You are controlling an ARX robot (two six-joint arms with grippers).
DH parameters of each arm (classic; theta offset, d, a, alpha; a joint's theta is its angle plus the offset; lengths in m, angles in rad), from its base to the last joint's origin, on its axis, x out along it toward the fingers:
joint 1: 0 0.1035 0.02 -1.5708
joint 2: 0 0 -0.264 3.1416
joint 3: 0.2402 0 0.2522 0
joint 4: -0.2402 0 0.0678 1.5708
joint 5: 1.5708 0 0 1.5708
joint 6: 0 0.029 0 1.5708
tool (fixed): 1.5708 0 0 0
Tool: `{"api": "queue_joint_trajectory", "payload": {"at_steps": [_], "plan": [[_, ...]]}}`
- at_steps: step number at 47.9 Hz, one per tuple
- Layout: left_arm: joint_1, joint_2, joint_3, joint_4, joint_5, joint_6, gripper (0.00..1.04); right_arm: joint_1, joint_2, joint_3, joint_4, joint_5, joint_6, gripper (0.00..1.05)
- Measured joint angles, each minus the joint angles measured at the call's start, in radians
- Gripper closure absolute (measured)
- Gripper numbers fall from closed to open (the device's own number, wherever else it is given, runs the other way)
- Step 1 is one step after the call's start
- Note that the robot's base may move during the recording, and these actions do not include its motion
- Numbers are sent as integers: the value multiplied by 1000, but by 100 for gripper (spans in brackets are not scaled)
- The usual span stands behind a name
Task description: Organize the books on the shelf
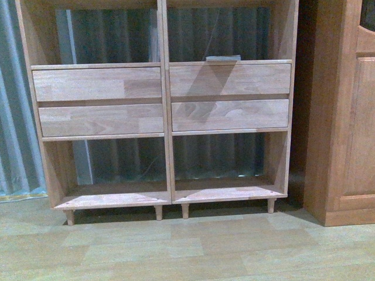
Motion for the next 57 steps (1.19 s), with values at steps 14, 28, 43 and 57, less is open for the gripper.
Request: {"api": "queue_joint_trajectory", "payload": {"at_steps": [14,28,43,57], "plan": [[0,0,0,0,0,0,7,0,0,0,0,0,0,7],[0,0,0,0,0,0,7,0,0,0,0,0,0,7],[0,0,0,0,0,0,7,0,0,0,0,0,0,7],[0,0,0,0,0,0,7,0,0,0,0,0,0,7]]}}
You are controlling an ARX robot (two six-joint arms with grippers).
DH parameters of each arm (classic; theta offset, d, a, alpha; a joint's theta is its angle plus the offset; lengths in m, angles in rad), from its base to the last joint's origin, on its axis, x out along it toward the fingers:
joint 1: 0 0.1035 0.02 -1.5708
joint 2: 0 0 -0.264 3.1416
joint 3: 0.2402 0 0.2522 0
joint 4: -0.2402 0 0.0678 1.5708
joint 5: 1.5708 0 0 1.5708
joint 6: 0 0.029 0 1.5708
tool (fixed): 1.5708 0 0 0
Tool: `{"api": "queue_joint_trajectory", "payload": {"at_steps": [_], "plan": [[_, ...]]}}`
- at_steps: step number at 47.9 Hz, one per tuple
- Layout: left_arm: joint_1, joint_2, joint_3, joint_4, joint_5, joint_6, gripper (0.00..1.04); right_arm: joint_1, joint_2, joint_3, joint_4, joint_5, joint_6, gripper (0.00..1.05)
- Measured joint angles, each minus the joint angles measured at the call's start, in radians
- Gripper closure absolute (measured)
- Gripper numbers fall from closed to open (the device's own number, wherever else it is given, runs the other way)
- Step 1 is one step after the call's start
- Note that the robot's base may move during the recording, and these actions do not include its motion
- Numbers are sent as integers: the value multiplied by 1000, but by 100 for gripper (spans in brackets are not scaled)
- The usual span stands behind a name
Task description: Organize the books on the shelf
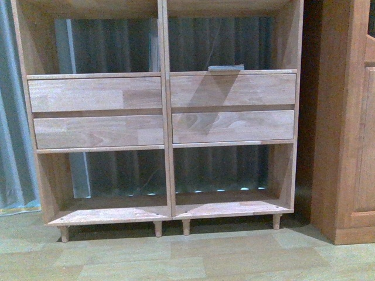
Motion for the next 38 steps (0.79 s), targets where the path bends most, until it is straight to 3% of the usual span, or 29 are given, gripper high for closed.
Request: {"api": "queue_joint_trajectory", "payload": {"at_steps": [38], "plan": [[0,0,0,0,0,0,7,0,0,0,0,0,0,7]]}}
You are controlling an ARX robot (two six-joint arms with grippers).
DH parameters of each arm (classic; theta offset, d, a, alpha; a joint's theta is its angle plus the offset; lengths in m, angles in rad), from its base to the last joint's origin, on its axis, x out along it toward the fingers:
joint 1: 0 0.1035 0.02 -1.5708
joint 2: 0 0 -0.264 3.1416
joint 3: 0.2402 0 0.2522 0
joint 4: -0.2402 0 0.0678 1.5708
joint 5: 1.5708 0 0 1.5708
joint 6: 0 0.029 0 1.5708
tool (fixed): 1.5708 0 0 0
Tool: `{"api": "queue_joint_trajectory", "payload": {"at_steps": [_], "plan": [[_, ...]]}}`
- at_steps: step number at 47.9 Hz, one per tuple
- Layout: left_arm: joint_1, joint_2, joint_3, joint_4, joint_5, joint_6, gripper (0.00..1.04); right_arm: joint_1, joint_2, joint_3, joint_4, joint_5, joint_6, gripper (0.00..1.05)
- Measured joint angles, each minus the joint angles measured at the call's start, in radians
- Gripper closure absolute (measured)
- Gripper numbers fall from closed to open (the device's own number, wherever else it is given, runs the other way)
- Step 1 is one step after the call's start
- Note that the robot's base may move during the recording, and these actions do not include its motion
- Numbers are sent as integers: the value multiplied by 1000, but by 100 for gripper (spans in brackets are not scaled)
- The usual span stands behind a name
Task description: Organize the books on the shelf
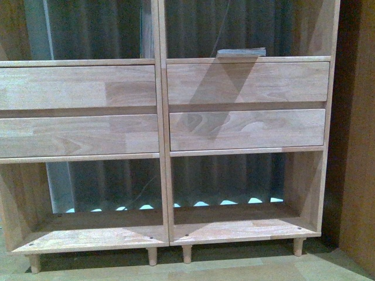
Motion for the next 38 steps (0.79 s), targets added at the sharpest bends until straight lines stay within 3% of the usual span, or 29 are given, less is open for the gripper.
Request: {"api": "queue_joint_trajectory", "payload": {"at_steps": [38], "plan": [[0,2,0,0,0,0,7,0,1,0,0,0,0,7]]}}
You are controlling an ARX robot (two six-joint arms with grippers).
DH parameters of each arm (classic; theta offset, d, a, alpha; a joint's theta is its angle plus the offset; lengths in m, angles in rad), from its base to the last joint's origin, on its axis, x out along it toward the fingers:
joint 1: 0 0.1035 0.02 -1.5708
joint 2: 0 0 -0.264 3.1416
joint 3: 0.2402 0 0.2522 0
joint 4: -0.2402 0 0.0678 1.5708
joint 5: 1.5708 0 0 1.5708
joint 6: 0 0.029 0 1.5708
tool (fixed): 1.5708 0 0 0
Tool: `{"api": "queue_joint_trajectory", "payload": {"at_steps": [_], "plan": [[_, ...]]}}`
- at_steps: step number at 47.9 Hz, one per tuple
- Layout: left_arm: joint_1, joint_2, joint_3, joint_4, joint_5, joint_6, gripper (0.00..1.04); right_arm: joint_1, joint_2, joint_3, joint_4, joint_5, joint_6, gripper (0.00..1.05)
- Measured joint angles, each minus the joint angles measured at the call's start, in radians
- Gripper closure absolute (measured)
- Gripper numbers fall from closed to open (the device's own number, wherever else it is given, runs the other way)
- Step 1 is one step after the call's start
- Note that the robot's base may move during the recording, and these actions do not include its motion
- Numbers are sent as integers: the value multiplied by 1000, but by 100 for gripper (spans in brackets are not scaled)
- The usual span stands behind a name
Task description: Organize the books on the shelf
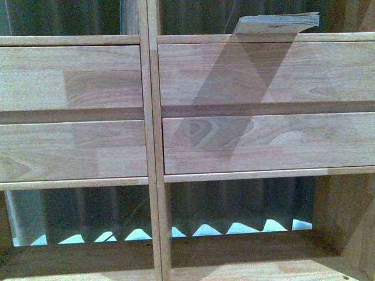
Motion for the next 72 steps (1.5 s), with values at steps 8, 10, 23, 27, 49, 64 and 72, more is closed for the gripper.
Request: {"api": "queue_joint_trajectory", "payload": {"at_steps": [8,10,23,27,49,64,72], "plan": [[0,-1,0,0,0,0,7,0,0,0,0,0,0,7],[0,-1,0,0,0,0,7,0,0,0,0,0,0,7],[0,-1,0,0,0,0,7,0,0,0,0,0,1,7],[0,-1,0,0,0,0,7,0,0,0,0,0,2,7],[0,-1,0,0,0,0,7,78,814,466,447,-248,442,7],[0,-1,0,0,0,0,7,156,1440,911,467,-134,631,7],[0,-1,0,0,0,0,7,155,1698,1181,414,-87,789,7]]}}
